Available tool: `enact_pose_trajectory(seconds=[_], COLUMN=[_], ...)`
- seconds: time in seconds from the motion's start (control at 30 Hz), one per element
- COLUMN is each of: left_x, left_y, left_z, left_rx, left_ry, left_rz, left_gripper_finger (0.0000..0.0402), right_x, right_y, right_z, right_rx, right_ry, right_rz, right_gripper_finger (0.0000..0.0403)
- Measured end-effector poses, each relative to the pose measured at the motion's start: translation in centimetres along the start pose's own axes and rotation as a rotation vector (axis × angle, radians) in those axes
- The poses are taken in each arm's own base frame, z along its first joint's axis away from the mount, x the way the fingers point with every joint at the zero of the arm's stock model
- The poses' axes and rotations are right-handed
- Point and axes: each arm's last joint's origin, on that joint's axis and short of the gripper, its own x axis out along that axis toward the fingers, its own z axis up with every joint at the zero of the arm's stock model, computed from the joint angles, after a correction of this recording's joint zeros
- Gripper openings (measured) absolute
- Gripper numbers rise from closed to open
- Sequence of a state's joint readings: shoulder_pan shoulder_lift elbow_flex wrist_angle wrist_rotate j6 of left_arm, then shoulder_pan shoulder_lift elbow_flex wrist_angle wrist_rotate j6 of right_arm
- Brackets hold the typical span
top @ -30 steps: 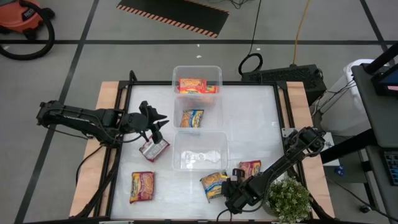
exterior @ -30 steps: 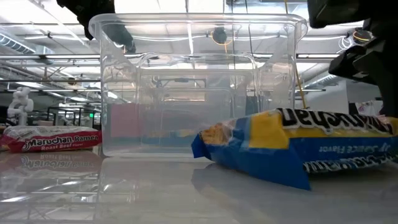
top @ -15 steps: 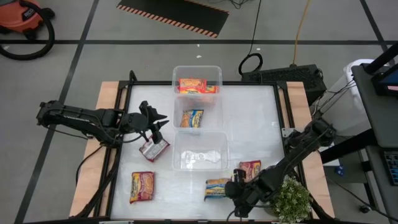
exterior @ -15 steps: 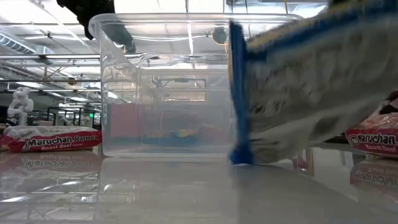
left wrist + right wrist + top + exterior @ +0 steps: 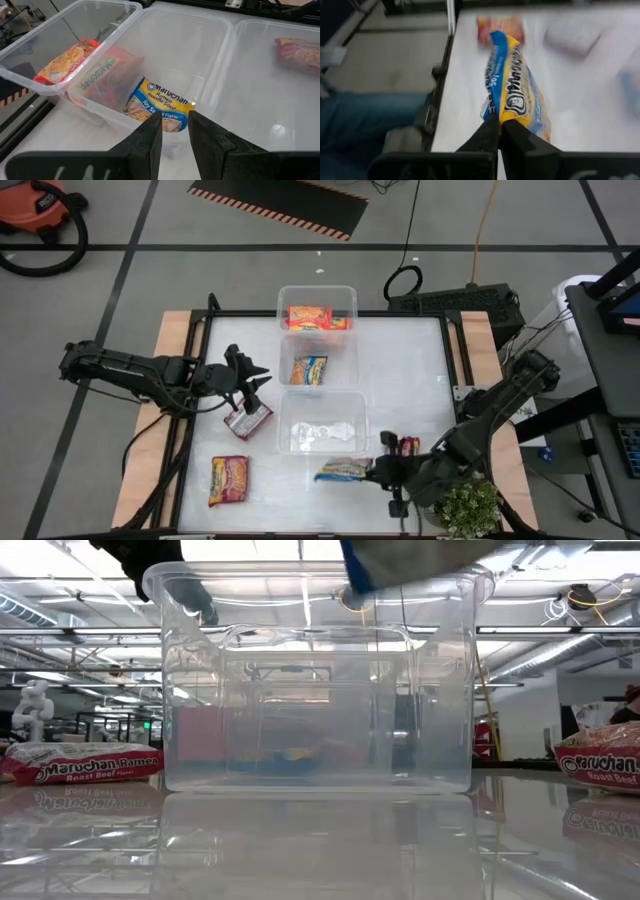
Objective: Sort Maruchan noodles
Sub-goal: Put the blue noodle pack into the middle transparent bin
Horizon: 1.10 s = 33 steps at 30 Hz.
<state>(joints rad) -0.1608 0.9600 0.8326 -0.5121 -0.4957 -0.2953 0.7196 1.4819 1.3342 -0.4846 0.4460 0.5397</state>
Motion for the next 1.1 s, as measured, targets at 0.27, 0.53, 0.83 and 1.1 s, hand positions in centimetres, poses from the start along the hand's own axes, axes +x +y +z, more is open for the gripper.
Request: enact_pose_trajectory(seconds=[0.27,0.53,0.83,1.1], left_x=[0.2,-0.1,-0.1,-0.9], left_y=[0.4,0.8,1.4,1.8], left_z=[0.3,2.2,2.8,4.1], left_rx=[0.054,0.070,0.110,0.086], left_ry=[-0.017,-0.119,-0.138,-0.171], left_rz=[0.021,0.027,0.056,0.063], left_gripper_finger=[0.0102,0.0102,0.0102,0.0102], right_x=[-4.3,-7.2,-6.9,-6.3], right_y=[-1.9,-6.3,-12.3,-18.4], right_z=[3.2,5.6,7.7,8.7], right_rx=[-0.166,-0.285,-0.405,-0.409], right_ry=[-0.241,-0.331,-0.307,-0.264], right_rz=[-0.041,-0.157,-0.219,-0.235], right_gripper_finger=[0.0000,0.0000,0.0000,0.0000])
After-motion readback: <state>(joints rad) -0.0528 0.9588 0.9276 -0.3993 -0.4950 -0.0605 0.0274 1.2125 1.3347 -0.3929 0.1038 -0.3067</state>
